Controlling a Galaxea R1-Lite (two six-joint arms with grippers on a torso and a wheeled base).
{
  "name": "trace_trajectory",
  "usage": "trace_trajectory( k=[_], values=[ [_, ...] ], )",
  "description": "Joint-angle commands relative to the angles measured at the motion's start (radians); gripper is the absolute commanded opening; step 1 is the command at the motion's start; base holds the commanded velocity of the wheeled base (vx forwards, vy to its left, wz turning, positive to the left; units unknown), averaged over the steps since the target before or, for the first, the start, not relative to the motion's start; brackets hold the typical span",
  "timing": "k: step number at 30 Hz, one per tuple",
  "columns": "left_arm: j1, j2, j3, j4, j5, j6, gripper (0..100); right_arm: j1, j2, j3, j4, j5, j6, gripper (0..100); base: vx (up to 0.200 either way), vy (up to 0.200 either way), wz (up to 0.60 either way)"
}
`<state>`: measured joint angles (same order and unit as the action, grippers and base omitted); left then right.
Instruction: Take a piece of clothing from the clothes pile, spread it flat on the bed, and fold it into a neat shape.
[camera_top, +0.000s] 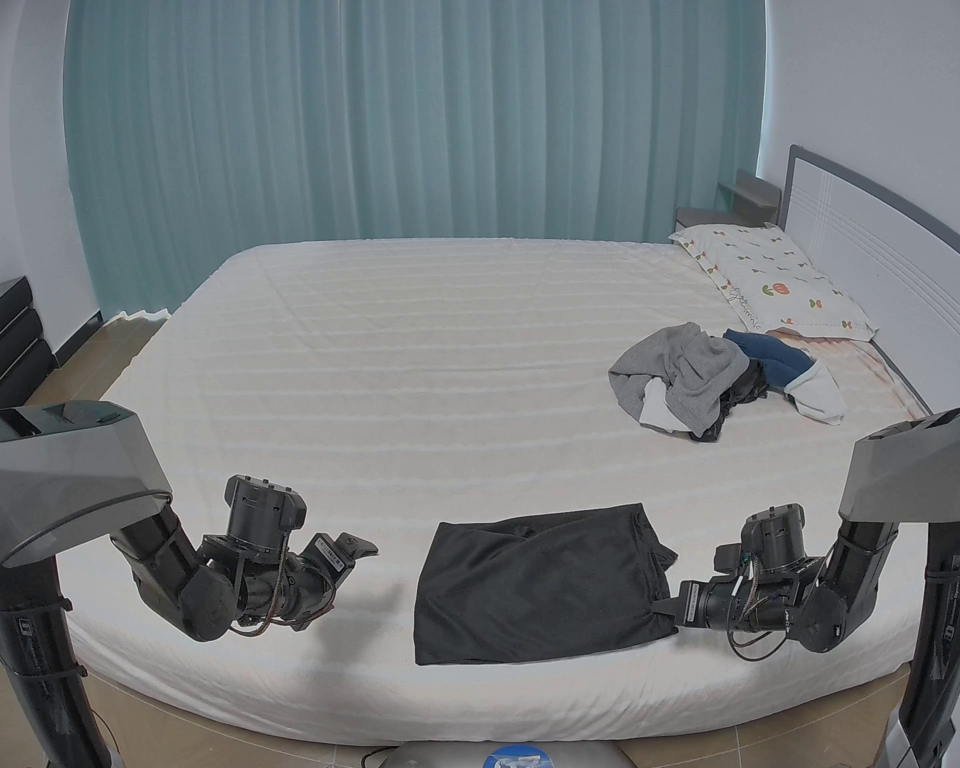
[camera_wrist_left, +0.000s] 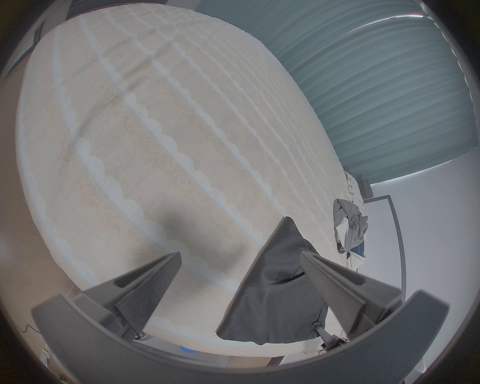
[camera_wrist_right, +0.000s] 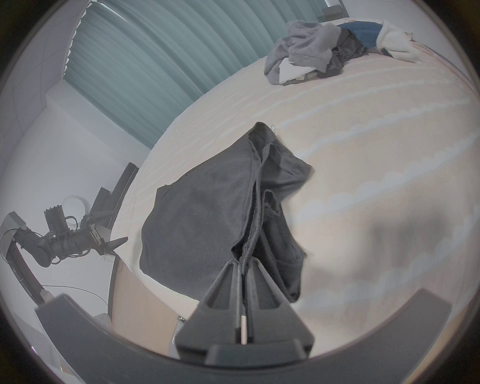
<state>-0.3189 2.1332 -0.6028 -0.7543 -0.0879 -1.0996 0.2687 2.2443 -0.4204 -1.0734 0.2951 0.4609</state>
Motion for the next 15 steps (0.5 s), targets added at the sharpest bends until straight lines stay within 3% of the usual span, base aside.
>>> trace_trajectory(
  k=[1, 8, 9, 15],
  values=[
    [0.0, 0.002, 0.0, 0.0, -0.001, 0.0, 100, -0.016, -0.022, 0.029, 0.0, 0.001, -0.005, 0, 0.0, 0.0, 0.0],
    [0.0, 0.002, 0.0, 0.0, 0.0, 0.0, 100, -0.023, -0.008, 0.037, 0.0, 0.001, -0.018, 0, 0.0, 0.0, 0.0],
    [0.0, 0.002, 0.0, 0.0, 0.0, 0.0, 100, -0.025, -0.008, 0.04, 0.0, 0.001, -0.022, 100, 0.0, 0.0, 0.0],
    [0.0, 0.002, 0.0, 0.0, 0.0, 0.0, 100, -0.074, -0.038, 0.025, -0.002, 0.009, -0.042, 100, 0.0, 0.0, 0.0]
  ],
)
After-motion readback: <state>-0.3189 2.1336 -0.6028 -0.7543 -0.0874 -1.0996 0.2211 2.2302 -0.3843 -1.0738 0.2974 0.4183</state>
